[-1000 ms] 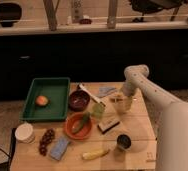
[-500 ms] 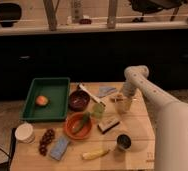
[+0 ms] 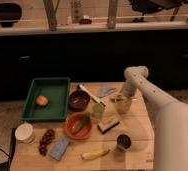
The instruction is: Place fork in metal cup
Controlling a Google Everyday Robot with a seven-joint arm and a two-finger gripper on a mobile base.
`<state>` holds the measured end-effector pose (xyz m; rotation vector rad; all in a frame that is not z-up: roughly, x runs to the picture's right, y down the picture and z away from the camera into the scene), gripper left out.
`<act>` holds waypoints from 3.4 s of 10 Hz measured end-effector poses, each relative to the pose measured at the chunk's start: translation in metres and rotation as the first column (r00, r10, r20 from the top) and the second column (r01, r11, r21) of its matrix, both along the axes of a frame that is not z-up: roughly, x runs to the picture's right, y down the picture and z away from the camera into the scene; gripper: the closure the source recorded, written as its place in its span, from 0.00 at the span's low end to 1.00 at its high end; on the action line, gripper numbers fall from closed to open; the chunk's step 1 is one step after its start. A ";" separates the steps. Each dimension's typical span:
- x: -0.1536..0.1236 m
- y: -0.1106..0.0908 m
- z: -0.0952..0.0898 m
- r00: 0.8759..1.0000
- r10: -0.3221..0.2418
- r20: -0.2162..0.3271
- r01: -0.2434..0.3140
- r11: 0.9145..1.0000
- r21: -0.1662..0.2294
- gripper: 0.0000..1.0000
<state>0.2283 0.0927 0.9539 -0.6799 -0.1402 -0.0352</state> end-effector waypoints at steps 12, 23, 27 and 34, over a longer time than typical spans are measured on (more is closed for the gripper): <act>0.009 -0.001 -0.008 0.999 0.025 -0.021 -0.025 1.000 -0.002 0.75; 0.015 -0.013 -0.035 1.000 0.000 -0.015 0.001 1.000 0.025 0.44; 0.011 -0.016 -0.030 1.000 -0.008 -0.010 0.008 1.000 0.022 0.20; 0.004 -0.011 -0.017 1.000 -0.016 -0.021 0.016 0.999 0.032 0.20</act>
